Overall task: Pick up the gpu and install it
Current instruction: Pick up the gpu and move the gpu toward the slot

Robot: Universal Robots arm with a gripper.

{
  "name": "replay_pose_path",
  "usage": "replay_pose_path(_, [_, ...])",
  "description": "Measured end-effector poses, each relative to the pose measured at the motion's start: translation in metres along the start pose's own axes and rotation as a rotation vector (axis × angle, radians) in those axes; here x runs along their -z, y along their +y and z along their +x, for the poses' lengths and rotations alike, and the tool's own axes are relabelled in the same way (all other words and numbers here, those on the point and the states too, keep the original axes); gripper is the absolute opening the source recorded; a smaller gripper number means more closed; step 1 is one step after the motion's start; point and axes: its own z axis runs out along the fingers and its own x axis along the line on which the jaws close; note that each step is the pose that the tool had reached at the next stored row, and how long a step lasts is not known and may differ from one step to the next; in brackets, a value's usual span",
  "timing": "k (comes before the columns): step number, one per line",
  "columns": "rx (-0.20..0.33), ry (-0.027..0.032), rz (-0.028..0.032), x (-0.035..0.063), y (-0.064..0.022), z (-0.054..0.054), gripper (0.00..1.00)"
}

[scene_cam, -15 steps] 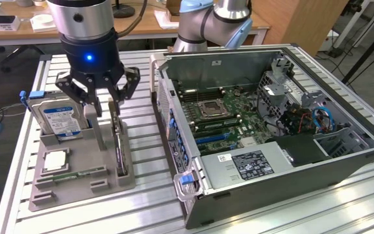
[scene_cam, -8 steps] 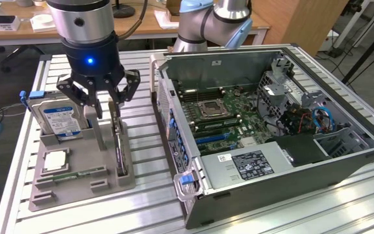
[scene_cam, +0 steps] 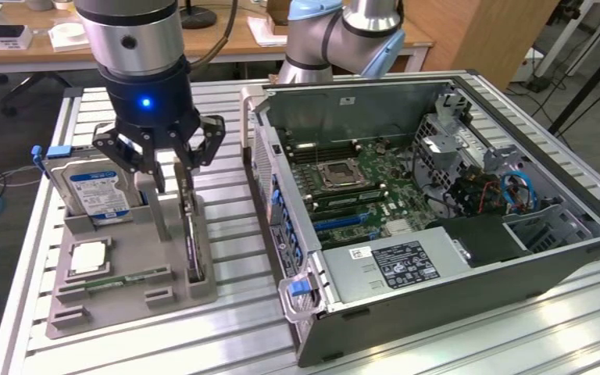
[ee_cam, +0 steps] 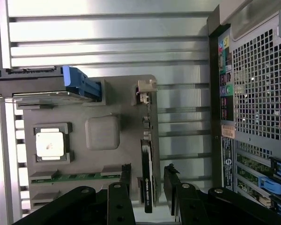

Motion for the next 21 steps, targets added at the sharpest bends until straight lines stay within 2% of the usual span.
replay_pose_path(21, [0.000,0.0001,0.0002,-0.0113,-0.0039,0.000,0.42])
